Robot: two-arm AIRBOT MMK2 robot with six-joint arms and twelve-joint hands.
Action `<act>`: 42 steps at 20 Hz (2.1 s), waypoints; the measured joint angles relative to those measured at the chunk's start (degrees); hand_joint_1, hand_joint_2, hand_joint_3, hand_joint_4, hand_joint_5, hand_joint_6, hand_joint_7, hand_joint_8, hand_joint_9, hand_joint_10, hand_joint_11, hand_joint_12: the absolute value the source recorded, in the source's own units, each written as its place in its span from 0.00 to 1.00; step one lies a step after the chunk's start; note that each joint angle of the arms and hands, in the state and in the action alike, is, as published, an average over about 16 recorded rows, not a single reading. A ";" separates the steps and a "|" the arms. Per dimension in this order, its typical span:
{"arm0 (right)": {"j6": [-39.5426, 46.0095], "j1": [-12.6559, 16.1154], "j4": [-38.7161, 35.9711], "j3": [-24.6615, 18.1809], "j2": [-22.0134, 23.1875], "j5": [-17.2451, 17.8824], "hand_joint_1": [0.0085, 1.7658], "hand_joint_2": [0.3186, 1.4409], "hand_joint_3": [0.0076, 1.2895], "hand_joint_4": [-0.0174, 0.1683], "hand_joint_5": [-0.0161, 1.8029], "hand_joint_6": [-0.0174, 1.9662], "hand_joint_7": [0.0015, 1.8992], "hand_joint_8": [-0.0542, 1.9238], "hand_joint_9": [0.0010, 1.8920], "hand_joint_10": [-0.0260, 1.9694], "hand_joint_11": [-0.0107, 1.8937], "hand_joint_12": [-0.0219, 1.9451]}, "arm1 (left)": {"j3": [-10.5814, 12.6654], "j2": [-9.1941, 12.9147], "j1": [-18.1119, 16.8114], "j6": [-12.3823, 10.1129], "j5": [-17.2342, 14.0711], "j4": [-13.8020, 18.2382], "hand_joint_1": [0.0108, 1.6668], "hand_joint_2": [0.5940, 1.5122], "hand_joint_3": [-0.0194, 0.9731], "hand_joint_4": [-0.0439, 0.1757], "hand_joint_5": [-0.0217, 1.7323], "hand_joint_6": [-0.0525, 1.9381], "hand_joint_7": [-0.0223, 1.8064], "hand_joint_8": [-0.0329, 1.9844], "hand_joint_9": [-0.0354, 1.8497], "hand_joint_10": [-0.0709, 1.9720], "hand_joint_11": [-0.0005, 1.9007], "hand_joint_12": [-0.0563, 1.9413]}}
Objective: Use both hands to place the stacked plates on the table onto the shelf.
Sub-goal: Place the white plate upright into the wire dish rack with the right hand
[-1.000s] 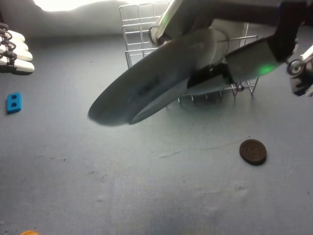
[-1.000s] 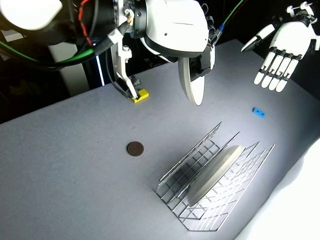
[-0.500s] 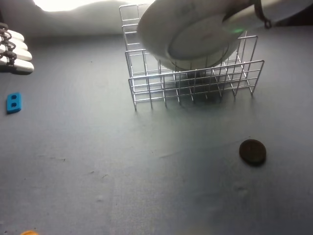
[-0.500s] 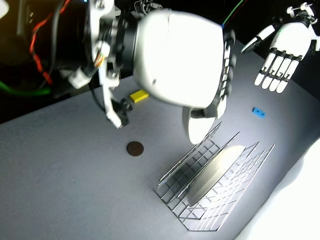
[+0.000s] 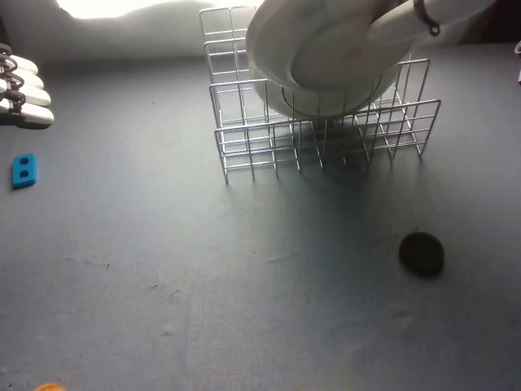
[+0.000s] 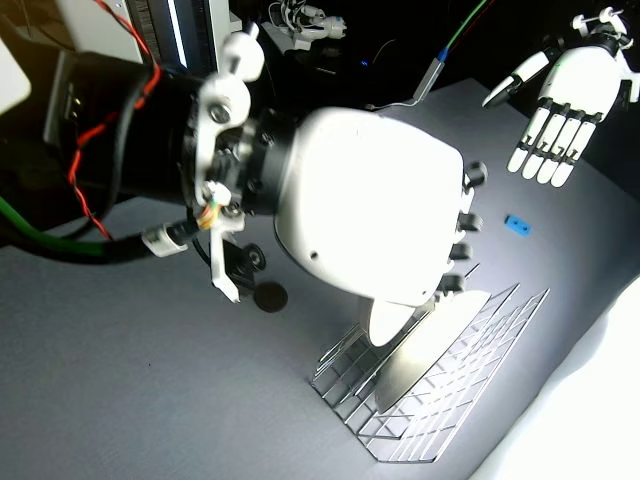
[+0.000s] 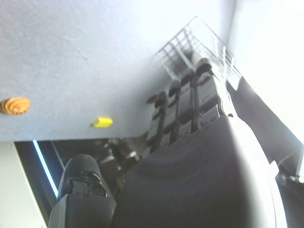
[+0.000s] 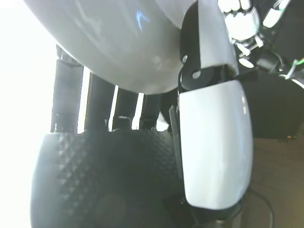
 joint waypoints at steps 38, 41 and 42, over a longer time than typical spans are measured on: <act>-1.63 -7.71 2.59 9.36 -10.10 -0.89 0.61 0.60 0.00 0.05 0.52 0.13 0.55 0.04 0.58 0.02 0.38 0.59 | 0.06 -0.41 -0.01 0.61 0.01 -0.02 0.00 0.57 0.03 0.23 0.02 0.03 0.02 0.02 0.03 0.04 0.01 0.03; -2.31 -7.31 2.59 9.22 -9.79 -0.11 0.58 0.60 0.00 0.06 0.50 0.06 0.51 0.04 0.53 0.02 0.33 0.60 | -0.09 -0.42 -0.18 0.91 -0.01 -0.01 0.00 0.57 0.03 0.23 0.02 0.03 0.02 0.02 0.03 0.04 0.01 0.03; -2.62 -7.14 2.58 9.11 -9.63 0.14 0.57 0.60 0.00 0.07 0.49 0.04 0.50 0.04 0.52 0.02 0.31 0.61 | -0.24 -0.42 -0.25 1.02 -0.03 0.02 0.00 0.57 0.03 0.23 0.02 0.03 0.02 0.02 0.03 0.04 0.01 0.03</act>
